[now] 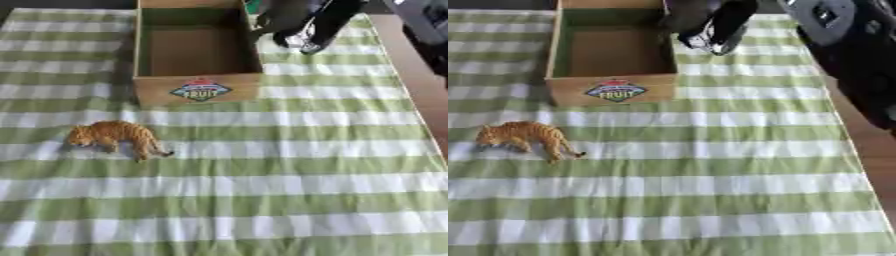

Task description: Pick up objects on the table and place them in the box.

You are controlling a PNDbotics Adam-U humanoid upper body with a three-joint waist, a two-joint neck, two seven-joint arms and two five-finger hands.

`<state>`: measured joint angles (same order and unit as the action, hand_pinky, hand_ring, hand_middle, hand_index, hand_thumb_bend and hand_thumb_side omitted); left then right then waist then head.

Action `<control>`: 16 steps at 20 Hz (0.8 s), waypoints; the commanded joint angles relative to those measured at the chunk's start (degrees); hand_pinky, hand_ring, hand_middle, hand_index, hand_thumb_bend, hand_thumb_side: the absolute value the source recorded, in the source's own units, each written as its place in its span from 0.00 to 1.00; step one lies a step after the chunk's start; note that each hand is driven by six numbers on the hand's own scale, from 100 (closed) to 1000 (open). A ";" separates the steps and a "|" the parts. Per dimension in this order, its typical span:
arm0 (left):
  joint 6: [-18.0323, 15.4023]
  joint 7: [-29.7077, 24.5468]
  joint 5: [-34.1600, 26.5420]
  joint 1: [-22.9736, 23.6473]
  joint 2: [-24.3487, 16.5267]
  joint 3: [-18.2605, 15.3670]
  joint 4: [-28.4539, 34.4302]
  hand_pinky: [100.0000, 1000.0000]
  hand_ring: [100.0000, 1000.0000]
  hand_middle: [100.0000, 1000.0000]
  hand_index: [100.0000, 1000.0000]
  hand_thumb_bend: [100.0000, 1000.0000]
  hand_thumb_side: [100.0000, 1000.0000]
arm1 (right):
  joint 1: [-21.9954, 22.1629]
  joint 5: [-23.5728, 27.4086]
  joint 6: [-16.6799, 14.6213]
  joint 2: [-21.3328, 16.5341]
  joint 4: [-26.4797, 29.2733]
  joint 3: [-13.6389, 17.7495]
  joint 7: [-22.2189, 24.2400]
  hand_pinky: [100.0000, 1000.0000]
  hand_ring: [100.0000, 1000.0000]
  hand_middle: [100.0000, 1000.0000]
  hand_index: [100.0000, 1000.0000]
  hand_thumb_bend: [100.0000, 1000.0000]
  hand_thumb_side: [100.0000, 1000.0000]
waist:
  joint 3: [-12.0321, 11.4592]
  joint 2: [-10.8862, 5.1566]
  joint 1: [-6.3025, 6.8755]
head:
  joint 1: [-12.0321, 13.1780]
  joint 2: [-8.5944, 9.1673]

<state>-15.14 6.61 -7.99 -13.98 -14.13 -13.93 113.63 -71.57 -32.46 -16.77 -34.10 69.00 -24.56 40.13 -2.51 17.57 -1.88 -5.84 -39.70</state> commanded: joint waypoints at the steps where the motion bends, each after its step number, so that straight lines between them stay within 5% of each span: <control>1: -0.10 -0.23 -0.26 -0.25 -1.33 -0.11 0.96 0.48 0.72 0.65 0.74 0.00 0.91 | -2.59 -2.60 -1.74 1.26 -3.69 2.14 -1.04 0.56 0.55 0.16 0.20 0.00 0.38 | -0.08 -1.27 0.22 | -0.31 0.73; 5: -0.11 -0.37 -0.34 -0.34 -1.21 0.03 0.96 0.48 0.72 0.65 0.74 0.00 0.91 | -3.85 -4.61 -4.33 2.77 -8.19 3.21 -3.00 0.56 0.55 0.16 0.20 0.00 0.37 | -0.50 -1.11 0.38 | -0.98 1.17; 16: -0.05 -1.69 -1.02 -1.59 -0.77 0.66 0.96 0.48 0.72 0.65 0.74 0.00 0.92 | -10.67 -13.68 -2.48 14.26 -21.58 10.02 -9.57 0.56 0.55 0.16 0.20 0.00 0.37 | -3.89 0.35 -0.20 | -3.99 5.16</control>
<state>-15.15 5.18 -8.62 -14.91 -14.11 -13.24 113.63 -80.29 -44.97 -19.31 -19.81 47.98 -15.72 31.56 -6.43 19.02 -2.37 -9.43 -35.57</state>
